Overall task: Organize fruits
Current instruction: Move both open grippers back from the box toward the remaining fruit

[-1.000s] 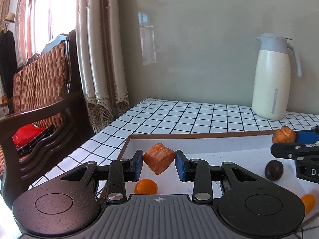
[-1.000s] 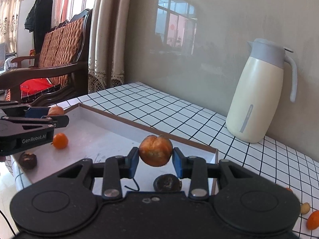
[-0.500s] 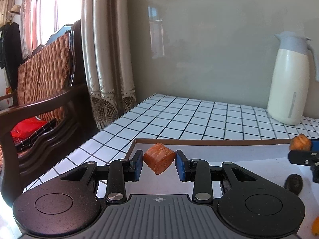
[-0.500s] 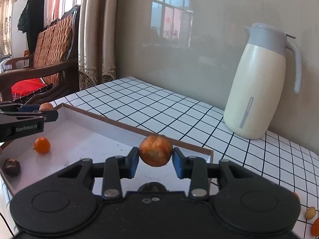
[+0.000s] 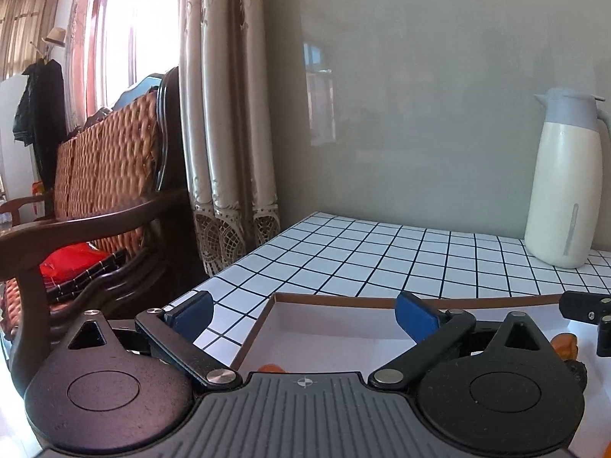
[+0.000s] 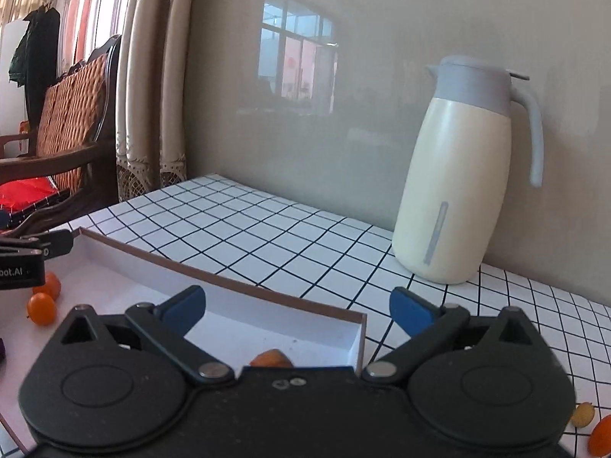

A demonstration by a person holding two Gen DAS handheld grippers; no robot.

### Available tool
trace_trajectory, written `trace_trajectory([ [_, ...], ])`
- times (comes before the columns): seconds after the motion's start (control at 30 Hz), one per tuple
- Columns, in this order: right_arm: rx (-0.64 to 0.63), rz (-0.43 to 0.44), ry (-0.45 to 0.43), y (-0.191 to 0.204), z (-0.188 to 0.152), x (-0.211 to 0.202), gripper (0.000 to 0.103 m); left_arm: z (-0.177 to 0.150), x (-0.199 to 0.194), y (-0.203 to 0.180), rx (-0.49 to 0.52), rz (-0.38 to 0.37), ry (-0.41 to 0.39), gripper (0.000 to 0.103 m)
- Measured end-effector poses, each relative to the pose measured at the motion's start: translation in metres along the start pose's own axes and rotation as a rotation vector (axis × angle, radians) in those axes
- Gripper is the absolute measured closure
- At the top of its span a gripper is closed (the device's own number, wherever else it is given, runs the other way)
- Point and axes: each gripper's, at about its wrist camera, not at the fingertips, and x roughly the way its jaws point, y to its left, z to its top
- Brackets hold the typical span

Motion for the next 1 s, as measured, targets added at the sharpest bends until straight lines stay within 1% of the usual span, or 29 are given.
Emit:
trace_trajectory([
  [0.03,-0.001,-0.001,-0.002,0.0,0.001,0.0,0.006,0.0,-0.001,0.0,0.0,0.003,0.001,0.0],
  [0.23,0.006,0.0,-0.011,0.001,0.003,-0.008,0.006,0.0,-0.008,0.002,0.002,0.0,-0.009,0.0],
  [0.37,-0.002,-0.003,-0.041,0.001,0.003,-0.025,0.006,0.004,-0.023,0.0,0.0,-0.014,-0.049,0.0],
  [0.5,-0.012,-0.014,-0.084,0.001,0.003,-0.048,0.006,0.007,-0.047,-0.01,0.012,-0.03,-0.096,0.0],
  [0.67,-0.003,-0.045,-0.143,-0.005,-0.012,-0.083,0.006,-0.006,-0.085,-0.026,0.033,-0.077,-0.133,0.0],
  [0.8,0.014,-0.067,-0.154,-0.011,-0.021,-0.102,0.006,-0.011,-0.112,-0.035,0.032,-0.114,-0.17,0.0],
  [1.0,0.005,-0.128,-0.172,-0.025,-0.035,-0.135,0.006,-0.018,-0.138,-0.056,0.046,-0.191,-0.198,0.0],
])
